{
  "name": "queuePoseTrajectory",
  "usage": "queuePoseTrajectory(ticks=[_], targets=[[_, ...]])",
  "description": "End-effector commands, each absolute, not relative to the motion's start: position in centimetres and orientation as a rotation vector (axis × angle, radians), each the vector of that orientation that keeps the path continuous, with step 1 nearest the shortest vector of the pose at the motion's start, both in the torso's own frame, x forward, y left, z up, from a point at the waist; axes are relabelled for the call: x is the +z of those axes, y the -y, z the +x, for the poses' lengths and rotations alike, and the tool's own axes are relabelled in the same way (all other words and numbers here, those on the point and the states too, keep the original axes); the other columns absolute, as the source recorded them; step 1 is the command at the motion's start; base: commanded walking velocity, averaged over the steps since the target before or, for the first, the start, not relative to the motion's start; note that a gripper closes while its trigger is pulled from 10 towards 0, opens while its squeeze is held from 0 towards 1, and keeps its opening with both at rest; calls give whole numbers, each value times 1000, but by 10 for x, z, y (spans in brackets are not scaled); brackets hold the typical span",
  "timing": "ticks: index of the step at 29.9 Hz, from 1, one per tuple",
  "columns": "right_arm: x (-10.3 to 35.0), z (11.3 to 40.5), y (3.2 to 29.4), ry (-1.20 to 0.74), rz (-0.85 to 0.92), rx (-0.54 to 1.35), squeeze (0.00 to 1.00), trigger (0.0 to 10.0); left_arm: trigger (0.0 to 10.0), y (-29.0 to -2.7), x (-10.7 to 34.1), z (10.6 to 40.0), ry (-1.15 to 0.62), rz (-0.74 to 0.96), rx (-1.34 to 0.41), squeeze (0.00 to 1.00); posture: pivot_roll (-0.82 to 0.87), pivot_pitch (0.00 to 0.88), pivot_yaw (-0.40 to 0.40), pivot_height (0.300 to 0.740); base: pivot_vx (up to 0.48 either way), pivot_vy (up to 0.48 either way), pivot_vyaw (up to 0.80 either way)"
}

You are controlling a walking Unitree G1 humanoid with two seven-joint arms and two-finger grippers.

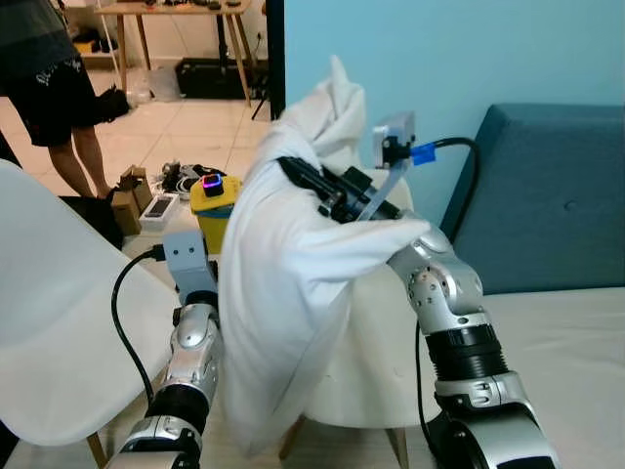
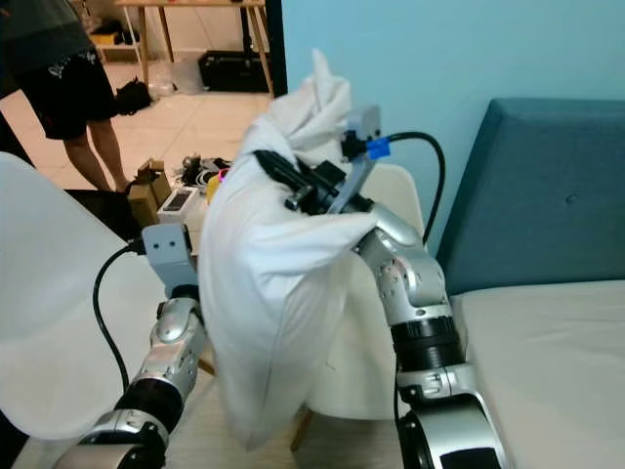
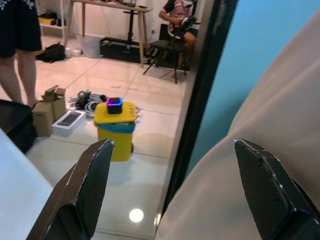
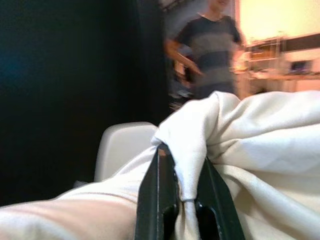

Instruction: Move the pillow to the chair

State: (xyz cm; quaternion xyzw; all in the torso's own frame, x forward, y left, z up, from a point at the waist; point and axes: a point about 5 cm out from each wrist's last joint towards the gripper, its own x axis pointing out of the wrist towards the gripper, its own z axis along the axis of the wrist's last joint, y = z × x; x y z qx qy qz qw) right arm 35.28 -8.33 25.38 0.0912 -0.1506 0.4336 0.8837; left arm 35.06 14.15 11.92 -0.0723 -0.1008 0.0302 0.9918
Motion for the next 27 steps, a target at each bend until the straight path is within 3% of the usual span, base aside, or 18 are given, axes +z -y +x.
queuePoseTrajectory(ticks=[1, 5, 27], targets=[[244, 360, 97, 305, 124, 781, 0, 10000, 10000, -132, 113, 348, 178, -135, 33, 0, 53, 0, 12, 740, 0, 0, 0], [202, 363, 118, 154, 59, 673, 0, 10000, 10000, -124, 105, 345, 145, -152, -12, 0, 44, 0, 17, 740, 61, 0, 0], [165, 364, 116, 5, -62, 647, 0, 10000, 10000, -120, 104, 343, 135, -141, -17, 0, 42, 10, 23, 740, 319, 0, 0]])
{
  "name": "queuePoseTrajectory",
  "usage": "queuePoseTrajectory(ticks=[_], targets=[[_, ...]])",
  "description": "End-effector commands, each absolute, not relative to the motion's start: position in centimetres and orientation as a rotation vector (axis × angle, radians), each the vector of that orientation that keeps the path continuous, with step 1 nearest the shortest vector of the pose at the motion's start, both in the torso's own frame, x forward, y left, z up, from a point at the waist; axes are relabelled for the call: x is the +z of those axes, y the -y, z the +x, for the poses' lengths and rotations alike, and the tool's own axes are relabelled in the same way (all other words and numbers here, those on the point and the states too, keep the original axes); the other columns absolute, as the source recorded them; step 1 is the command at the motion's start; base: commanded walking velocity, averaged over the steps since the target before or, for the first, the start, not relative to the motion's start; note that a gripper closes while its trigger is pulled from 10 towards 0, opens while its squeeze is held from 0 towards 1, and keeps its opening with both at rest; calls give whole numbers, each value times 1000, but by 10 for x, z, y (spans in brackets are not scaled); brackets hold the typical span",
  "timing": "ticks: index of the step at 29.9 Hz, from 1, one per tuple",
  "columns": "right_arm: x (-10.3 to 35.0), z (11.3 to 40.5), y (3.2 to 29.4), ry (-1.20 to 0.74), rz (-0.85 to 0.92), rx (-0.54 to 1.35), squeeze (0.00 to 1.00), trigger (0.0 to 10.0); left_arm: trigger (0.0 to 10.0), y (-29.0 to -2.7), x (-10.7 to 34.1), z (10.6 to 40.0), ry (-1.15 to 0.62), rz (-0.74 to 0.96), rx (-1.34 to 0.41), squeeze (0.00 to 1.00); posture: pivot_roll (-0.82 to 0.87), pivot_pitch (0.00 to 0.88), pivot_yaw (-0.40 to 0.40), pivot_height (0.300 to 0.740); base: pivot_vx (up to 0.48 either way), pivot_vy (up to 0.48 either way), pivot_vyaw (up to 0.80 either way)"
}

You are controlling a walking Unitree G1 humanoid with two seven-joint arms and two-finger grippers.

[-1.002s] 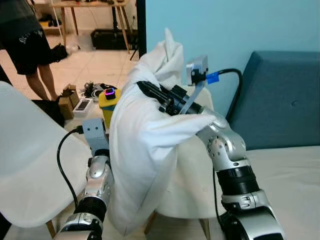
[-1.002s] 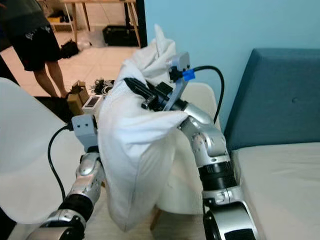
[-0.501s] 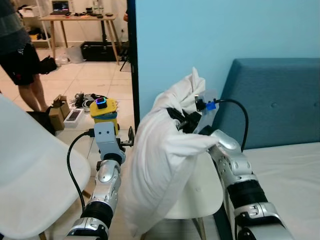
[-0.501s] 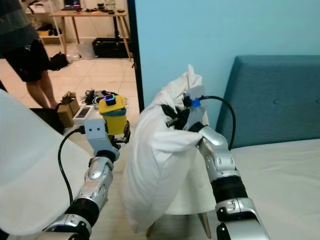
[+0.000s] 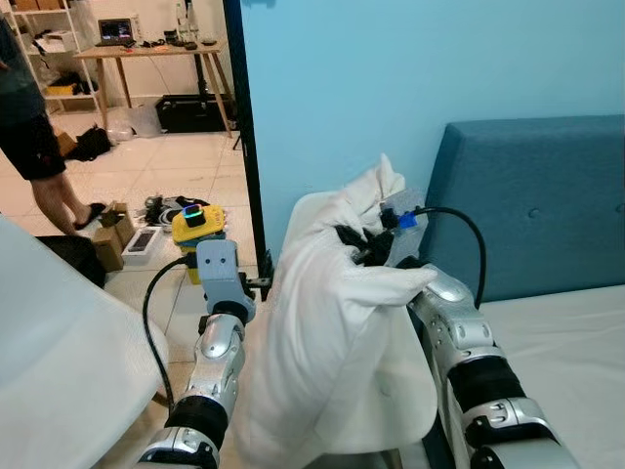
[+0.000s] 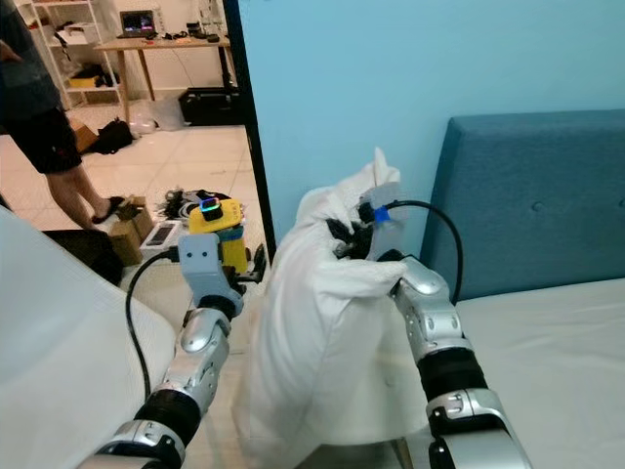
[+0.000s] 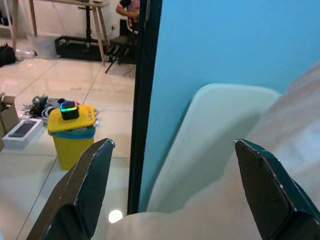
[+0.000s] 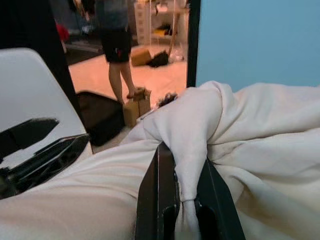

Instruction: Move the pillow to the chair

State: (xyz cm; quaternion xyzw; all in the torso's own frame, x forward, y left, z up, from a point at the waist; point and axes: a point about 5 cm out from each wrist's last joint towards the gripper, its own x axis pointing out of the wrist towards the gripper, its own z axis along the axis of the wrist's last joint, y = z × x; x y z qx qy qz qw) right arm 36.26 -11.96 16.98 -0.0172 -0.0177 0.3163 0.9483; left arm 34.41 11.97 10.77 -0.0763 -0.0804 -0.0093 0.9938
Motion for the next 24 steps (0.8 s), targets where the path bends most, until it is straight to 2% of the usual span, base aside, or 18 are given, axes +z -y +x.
queuePoseTrajectory(ticks=[1, 5, 15, 20, 24], targets=[[163, 363, 116, -2, -64, 647, 0, 10000, 10000, -120, 104, 343, 136, -140, -18, 0, 42, 10, 23, 740, 247, 0, 0], [161, 362, 116, -6, -62, 651, 0, 10000, 10000, -119, 103, 343, 136, -142, -18, 0, 42, 10, 23, 740, 256, 0, 0], [159, 363, 117, -10, -71, 645, 0, 10000, 10000, -111, 104, 343, 128, -157, -78, 0, 31, 11, 27, 740, 0, 0, 0], [156, 360, 115, -12, -55, 654, 0, 10000, 10000, -106, 101, 340, 121, -167, -114, 0, 32, 17, 24, 740, 253, -404, 0], [148, 360, 117, -50, -97, 628, 0, 10000, 10000, -111, 100, 340, 116, -154, -51, 0, 34, 21, 20, 740, 262, -358, 0]])
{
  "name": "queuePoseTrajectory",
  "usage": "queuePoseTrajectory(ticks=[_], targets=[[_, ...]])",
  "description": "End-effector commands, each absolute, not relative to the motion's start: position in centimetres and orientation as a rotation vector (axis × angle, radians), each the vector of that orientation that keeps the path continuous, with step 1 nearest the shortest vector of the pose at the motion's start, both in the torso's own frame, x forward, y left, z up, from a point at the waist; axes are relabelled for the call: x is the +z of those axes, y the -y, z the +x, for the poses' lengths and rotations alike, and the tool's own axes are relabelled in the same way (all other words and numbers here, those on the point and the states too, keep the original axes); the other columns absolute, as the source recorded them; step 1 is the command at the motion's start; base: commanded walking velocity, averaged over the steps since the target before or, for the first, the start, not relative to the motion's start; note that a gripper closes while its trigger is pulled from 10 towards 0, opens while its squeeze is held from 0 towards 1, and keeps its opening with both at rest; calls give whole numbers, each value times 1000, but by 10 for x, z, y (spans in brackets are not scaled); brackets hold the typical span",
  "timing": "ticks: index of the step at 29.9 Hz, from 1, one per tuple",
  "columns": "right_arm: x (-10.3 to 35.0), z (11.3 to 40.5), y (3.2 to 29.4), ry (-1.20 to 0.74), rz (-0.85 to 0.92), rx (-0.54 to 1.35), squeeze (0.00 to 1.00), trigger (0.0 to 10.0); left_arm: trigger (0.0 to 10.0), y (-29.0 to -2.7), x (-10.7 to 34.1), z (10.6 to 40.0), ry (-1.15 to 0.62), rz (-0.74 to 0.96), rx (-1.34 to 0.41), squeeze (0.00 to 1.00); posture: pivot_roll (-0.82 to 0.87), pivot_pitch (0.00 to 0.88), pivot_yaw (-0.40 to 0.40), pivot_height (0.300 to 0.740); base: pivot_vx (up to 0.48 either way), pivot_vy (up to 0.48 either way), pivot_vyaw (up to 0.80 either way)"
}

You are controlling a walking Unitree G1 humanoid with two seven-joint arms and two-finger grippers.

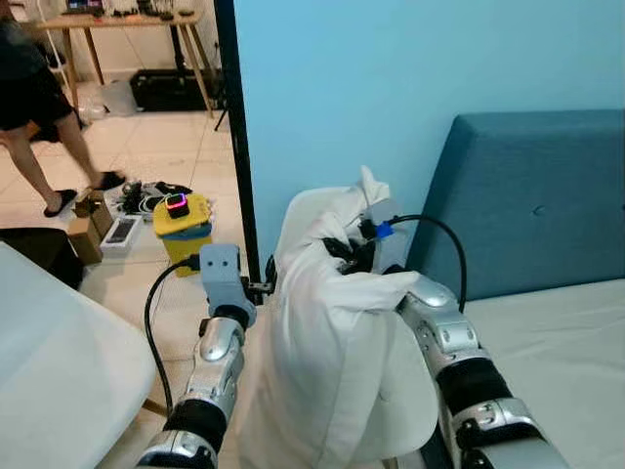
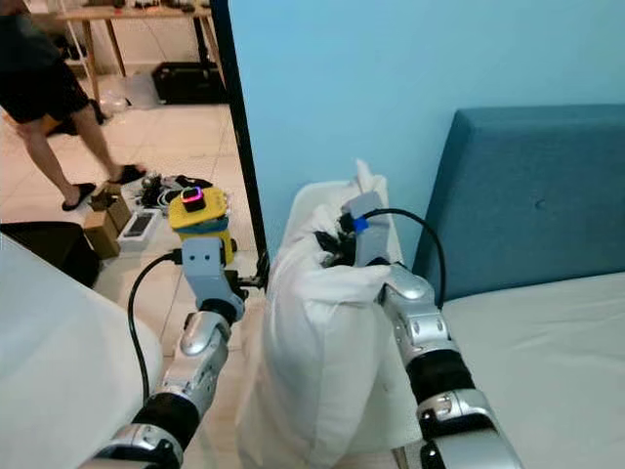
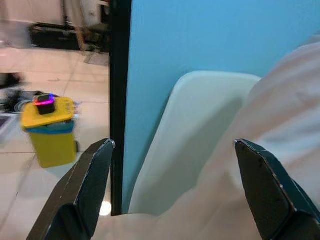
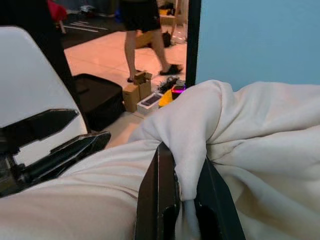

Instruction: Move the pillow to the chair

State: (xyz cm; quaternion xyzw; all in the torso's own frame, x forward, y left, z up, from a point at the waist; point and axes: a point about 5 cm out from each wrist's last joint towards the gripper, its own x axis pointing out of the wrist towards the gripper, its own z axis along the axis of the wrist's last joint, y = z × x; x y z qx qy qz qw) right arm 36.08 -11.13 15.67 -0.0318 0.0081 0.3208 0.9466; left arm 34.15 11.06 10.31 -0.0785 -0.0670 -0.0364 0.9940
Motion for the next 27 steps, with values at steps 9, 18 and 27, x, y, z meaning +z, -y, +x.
queuePoseTrajectory(ticks=[9, 18, 27], targets=[[124, 361, 125, -192, -175, 544, 0, 10000, 10000, -116, 99, 339, 120, -149, -29, 0, 34, 33, 14, 716, 0, 0, 0], [100, 357, 127, -287, -236, 480, 0, 10000, 10000, -116, 96, 338, 110, -122, -34, 0, 38, 40, 13, 676, 0, 0, 0], [80, 352, 138, -363, -271, 371, 0, 10000, 10000, -115, 92, 335, 98, -107, -73, 0, 42, 45, 14, 641, 0, 0, 0]])
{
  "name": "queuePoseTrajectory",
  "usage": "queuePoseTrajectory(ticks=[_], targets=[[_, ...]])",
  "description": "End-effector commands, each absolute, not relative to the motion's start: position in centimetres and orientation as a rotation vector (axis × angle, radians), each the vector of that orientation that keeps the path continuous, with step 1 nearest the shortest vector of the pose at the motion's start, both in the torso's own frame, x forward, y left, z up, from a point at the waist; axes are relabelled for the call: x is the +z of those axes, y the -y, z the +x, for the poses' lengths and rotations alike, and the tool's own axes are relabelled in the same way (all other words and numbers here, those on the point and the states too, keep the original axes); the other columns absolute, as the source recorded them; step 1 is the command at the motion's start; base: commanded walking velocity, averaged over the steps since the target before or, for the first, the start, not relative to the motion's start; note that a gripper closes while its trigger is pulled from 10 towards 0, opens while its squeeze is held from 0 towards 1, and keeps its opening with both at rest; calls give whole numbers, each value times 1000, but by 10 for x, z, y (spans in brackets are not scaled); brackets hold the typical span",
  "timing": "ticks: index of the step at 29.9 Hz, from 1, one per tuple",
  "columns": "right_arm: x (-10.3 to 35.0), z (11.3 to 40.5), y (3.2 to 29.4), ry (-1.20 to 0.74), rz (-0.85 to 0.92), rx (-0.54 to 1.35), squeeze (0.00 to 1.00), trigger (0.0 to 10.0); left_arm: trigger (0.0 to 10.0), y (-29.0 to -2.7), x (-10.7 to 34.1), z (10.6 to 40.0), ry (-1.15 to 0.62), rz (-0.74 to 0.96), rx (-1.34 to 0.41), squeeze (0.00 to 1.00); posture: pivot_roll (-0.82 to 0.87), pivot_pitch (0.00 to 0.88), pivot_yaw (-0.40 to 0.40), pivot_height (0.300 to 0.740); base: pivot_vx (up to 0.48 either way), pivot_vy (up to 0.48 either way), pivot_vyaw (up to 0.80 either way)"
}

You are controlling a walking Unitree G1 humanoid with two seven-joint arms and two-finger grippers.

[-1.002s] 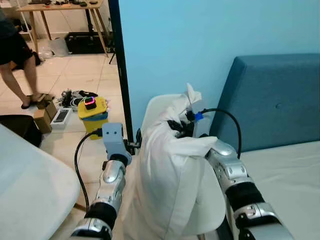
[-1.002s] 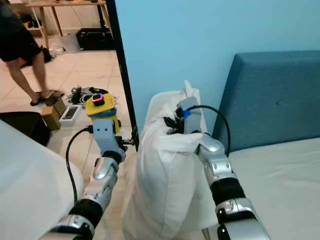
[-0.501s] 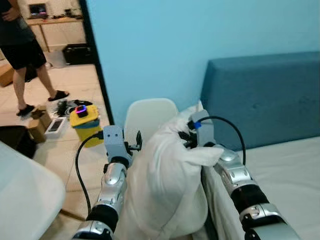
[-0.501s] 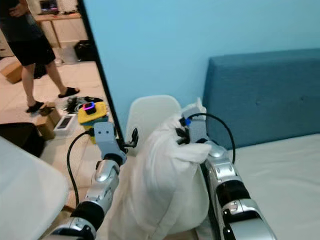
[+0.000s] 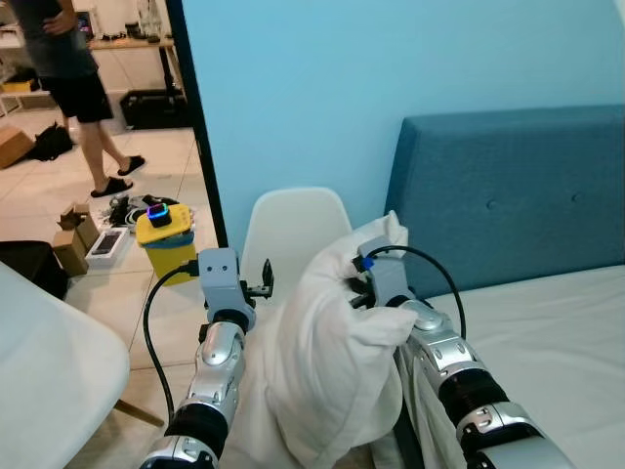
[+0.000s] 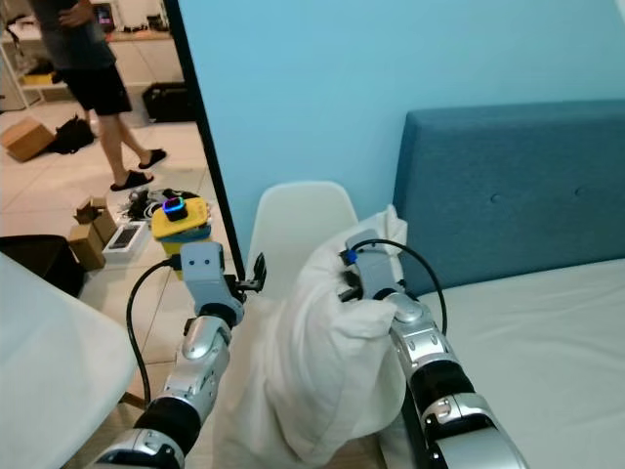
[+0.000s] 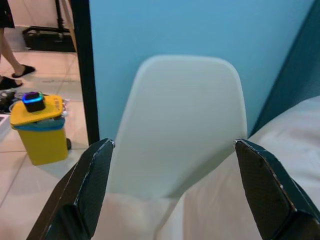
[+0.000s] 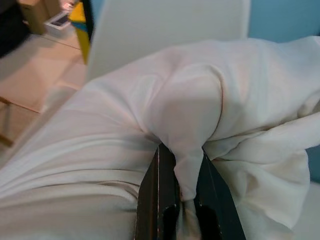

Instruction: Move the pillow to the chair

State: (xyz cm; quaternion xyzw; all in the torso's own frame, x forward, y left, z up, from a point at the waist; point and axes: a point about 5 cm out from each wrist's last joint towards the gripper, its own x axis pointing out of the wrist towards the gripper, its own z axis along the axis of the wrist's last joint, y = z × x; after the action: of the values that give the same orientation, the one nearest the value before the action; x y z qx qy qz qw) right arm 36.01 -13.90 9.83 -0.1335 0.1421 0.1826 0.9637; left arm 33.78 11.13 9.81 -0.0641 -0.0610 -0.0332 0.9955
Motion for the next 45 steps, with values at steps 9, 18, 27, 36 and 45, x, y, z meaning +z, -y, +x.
queuePoseTrajectory(ticks=[9, 18, 27, 36, 45], targets=[[71, 351, 153, -394, -255, 249, 0, 10000, 10000, -124, 87, 331, 78, -161, -95, 0, 53, 47, 30, 606, 0, 0, 0], [66, 348, 156, -365, -2, 209, 0, 10000, 10000, -151, 84, 328, 85, -364, -86, 0, 60, 59, 41, 576, 0, 0, 0], [50, 339, 152, -416, 396, 175, 0, 10000, 10000, -147, 95, 326, 137, -389, -159, 0, 73, 70, 49, 546, 0, 0, 0], [15, 316, 141, -593, 389, 176, 0, 10000, 10000, -136, 103, 325, 164, -427, -221, 0, 78, 72, 59, 522, 0, 0, 0], [20, 316, 106, -552, 392, 333, 0, 10000, 10000, -133, 110, 328, 176, -442, -239, 0, 75, 65, 65, 522, 0, 0, 0]])
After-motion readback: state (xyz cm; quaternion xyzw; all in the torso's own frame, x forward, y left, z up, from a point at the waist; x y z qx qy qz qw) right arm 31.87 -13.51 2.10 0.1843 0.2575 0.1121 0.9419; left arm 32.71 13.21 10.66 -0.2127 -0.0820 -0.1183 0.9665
